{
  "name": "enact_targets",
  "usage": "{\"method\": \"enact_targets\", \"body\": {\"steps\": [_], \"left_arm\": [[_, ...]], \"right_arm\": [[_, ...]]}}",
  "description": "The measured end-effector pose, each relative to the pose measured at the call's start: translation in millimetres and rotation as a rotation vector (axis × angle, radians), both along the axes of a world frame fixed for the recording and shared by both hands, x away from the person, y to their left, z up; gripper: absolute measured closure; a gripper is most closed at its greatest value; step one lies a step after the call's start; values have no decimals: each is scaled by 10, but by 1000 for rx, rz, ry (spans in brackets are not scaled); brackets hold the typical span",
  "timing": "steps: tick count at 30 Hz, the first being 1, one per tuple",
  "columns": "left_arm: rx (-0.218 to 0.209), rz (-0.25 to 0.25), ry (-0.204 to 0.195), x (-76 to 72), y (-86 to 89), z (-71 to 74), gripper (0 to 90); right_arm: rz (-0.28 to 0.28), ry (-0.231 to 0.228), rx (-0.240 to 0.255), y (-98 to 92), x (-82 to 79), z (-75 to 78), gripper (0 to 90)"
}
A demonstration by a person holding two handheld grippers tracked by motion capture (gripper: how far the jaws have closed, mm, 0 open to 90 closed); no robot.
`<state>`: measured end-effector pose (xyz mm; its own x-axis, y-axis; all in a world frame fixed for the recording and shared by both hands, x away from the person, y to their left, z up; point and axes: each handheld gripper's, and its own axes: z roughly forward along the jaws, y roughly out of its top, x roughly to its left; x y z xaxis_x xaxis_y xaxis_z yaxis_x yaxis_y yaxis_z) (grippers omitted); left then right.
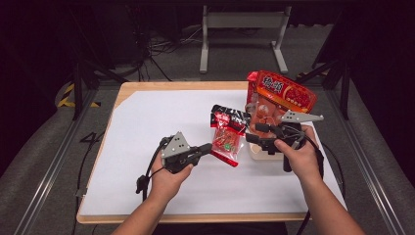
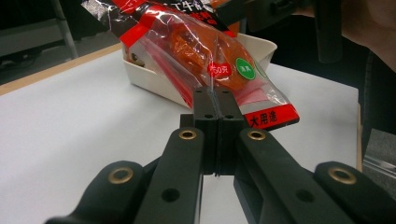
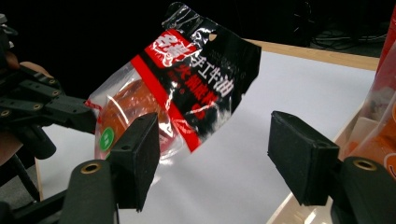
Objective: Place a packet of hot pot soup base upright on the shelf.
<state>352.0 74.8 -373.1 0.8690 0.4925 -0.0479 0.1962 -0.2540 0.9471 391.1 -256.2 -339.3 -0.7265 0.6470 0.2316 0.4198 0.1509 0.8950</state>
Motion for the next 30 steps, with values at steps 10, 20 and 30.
{"method": "enact_targets", "body": {"steps": [10,20,30], "left_arm": [[-21,-27,-11,-51,-35,6,900],[-17,-71,-27,-87,-100,-5,900],[-4,-93,-4,-48,-149,-78,892]], "right_arm": [[-16,40,19,-2,80,1,346],[43,38,4,38,70,86,569],[84,-81,-160,38,-29,231,900]]}}
